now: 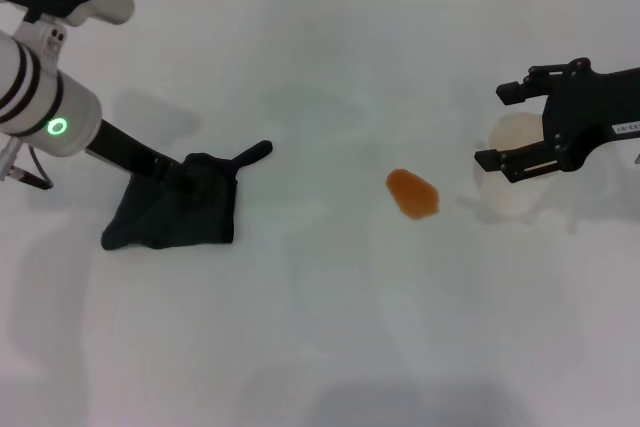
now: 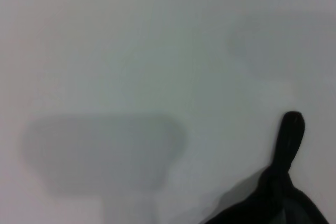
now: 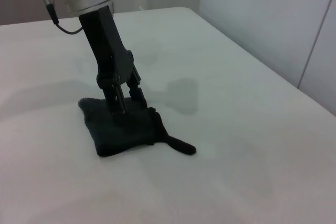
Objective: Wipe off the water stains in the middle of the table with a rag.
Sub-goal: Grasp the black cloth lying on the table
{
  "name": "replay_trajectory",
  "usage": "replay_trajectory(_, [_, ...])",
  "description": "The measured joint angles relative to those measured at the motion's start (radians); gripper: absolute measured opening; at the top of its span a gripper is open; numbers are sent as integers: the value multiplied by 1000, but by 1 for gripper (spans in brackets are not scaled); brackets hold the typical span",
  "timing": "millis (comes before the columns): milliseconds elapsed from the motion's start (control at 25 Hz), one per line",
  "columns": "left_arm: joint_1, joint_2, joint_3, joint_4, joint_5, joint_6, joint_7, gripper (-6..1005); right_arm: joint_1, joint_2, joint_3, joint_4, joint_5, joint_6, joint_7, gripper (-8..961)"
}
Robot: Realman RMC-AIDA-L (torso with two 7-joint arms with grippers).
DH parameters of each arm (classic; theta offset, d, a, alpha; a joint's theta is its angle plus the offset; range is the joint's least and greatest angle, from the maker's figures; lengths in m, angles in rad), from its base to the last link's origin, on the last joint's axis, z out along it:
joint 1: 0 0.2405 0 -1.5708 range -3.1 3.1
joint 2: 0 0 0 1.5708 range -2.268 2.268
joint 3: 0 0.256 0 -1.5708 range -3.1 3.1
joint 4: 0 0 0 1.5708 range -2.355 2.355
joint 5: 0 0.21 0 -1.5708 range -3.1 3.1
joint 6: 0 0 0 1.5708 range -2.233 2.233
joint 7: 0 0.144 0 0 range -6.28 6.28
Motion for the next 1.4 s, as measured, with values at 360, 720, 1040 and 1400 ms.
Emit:
replay_trajectory(360, [-13, -2, 28, -3, -10, -5, -12, 721, -1, 0, 0, 0, 0, 4, 0, 867])
replay_trajectory(720, [-25, -1, 32, -27, -4, 2, -17, 473, 0, 0, 0, 0, 0, 4, 0, 867])
replay_trajectory(1040, [-30, -1, 43, -27, -3, 3, -17, 129, -2, 0, 0, 0, 0, 4, 0, 867])
replay_trajectory(1400, [-31, -1, 53, -28, -2, 3, -17, 86, -5, 0, 0, -2, 0, 3, 4, 867])
